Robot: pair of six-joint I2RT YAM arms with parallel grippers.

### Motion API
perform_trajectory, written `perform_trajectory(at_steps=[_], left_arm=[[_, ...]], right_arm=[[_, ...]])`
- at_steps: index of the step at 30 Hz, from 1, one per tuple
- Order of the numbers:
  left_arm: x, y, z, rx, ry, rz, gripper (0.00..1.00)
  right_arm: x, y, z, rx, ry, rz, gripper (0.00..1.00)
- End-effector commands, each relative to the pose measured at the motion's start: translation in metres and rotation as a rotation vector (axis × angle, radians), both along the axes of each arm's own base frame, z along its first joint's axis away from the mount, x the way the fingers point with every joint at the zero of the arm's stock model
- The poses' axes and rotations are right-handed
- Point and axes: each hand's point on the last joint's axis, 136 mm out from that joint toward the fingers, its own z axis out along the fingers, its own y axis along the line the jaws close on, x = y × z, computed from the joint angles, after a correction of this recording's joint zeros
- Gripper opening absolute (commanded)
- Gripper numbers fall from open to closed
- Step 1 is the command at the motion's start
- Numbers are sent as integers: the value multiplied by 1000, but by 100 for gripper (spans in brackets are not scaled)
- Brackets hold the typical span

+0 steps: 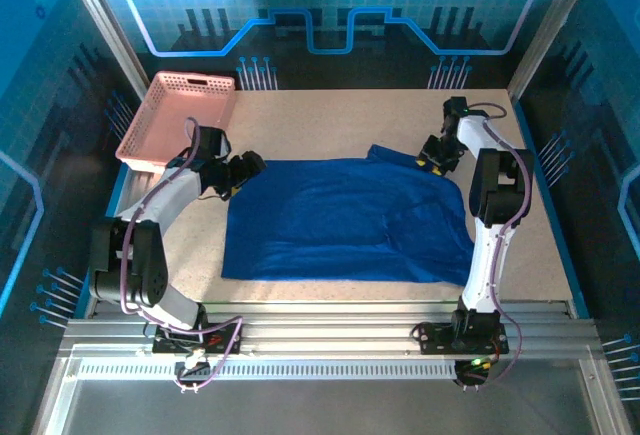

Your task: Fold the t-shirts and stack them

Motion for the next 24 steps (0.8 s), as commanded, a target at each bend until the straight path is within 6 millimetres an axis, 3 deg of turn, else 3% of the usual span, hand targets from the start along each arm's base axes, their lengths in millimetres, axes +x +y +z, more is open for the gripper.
perform_trajectory(at_steps=[1,6,12,15,24], left_arm=[[0,5,10,16,-23,-6,86],[0,4,11,15,-25,-6,86],[-2,6,12,27,-23,-8,86],[-3,6,12,30,-23,-10,85],[-7,7,5,32,-7,-8,86]], right_arm=[[-7,-5,-5,-8,24,2,42],[-1,-3,-10,-4,21,-4,38],[10,-5,-9,-7,3,-22,8],[18,-4,3,3,-29,-33,0],[33,-3,37,35,-109,-53,0]])
